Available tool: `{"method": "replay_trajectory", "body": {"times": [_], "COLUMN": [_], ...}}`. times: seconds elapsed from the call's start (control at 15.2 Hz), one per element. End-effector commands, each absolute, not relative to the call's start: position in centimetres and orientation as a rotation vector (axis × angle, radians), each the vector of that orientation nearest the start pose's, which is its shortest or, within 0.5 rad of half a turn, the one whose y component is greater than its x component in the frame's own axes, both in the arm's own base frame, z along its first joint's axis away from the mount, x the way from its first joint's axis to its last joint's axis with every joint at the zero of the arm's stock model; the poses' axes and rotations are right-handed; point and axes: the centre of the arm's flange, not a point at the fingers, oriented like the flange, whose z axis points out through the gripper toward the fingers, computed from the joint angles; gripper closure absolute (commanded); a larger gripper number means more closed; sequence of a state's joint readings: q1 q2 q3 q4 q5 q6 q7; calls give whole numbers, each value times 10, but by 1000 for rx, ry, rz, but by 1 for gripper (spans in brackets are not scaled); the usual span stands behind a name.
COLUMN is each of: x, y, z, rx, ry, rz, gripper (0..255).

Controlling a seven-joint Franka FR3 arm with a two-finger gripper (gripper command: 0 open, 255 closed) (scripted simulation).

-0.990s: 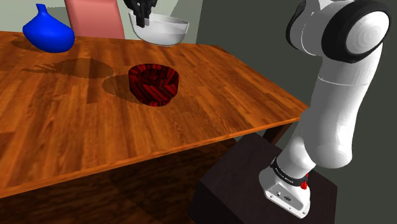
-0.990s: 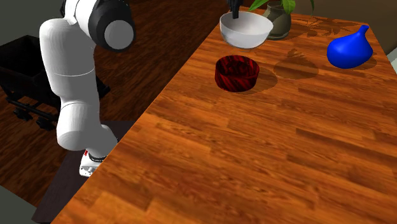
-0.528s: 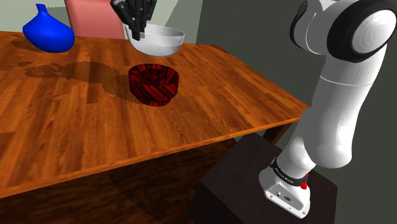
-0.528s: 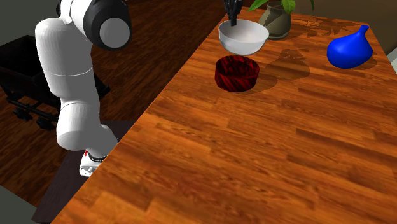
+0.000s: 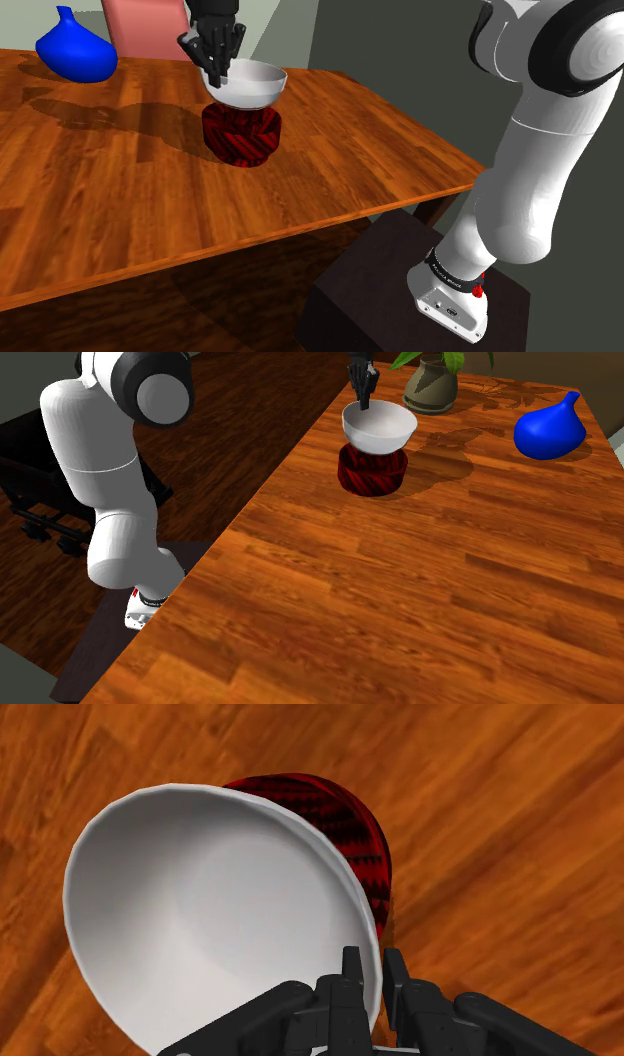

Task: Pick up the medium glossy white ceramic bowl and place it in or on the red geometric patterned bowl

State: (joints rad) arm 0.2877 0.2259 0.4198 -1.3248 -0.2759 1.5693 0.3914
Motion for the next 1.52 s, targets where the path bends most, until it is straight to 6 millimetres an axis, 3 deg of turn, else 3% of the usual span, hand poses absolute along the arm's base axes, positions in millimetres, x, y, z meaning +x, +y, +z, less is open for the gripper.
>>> {"method": "replay_trajectory", "body": {"times": [0.0, 0.33, 0.79, 0.86, 1.19, 1.45], "x": [509, 509, 509, 509, 509, 502], "y": [354, 354, 354, 354, 354, 360], "z": [610, 586, 586, 586, 586, 635], "rx": [-3236, -3236, -3236, -3236, -3236, -3236], "ry": [-488, -488, -488, -488, -488, -488], "rz": [-210, -210, -210, -210, -210, -210], "gripper": [255, 255, 255, 0, 0, 0]}}
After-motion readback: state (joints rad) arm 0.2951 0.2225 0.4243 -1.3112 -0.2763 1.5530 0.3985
